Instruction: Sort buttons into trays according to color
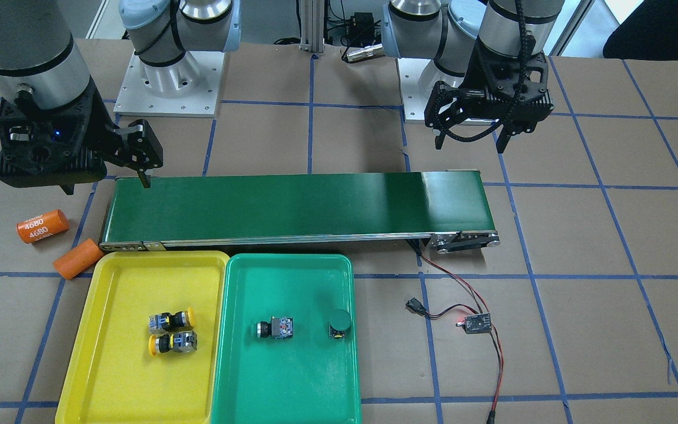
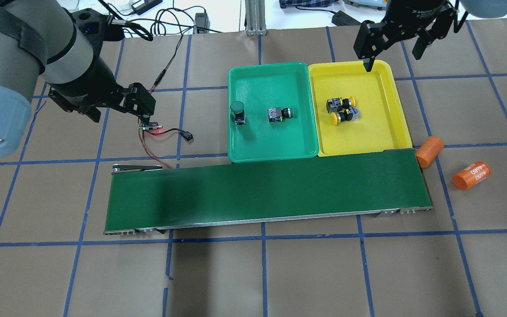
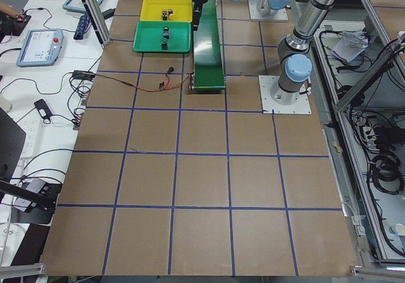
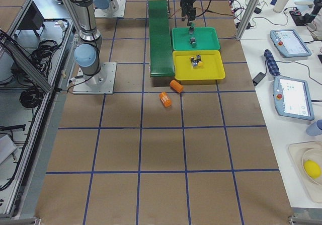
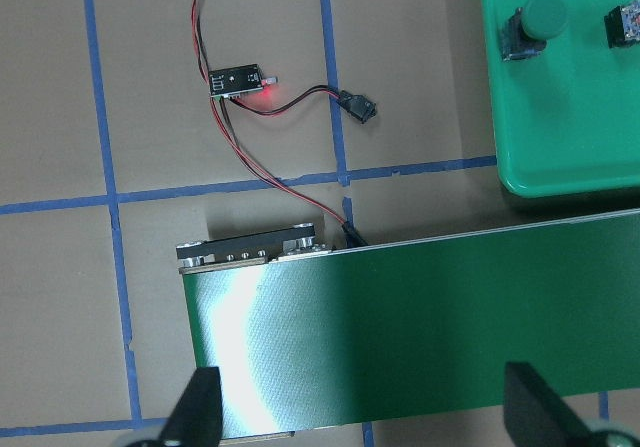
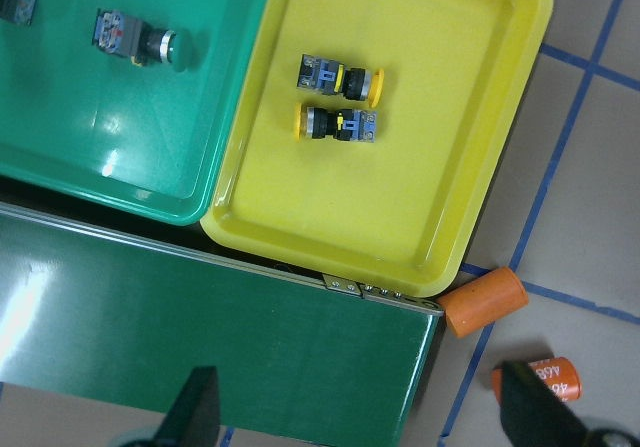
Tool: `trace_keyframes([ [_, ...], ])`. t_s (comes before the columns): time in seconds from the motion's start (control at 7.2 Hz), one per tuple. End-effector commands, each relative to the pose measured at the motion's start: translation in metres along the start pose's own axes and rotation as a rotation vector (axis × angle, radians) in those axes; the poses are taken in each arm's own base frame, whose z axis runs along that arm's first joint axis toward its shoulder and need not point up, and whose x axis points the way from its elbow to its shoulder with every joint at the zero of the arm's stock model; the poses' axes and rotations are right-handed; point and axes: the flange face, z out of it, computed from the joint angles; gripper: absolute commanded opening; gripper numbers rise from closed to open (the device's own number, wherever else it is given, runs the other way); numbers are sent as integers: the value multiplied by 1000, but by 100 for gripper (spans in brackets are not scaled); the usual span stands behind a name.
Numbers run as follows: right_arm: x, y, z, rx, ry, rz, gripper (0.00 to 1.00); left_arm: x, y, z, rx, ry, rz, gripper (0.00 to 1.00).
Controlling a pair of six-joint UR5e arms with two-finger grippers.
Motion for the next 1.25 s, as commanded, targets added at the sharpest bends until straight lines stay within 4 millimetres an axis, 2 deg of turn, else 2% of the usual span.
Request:
trace_keyframes([
  [0.0, -13, 2, -2, -3, -74, 60, 100, 0, 0, -1, 3, 0, -1, 100],
  [1.11, -13, 3, 0, -5, -51, 31, 100, 0, 0, -1, 3, 0, 1, 100],
])
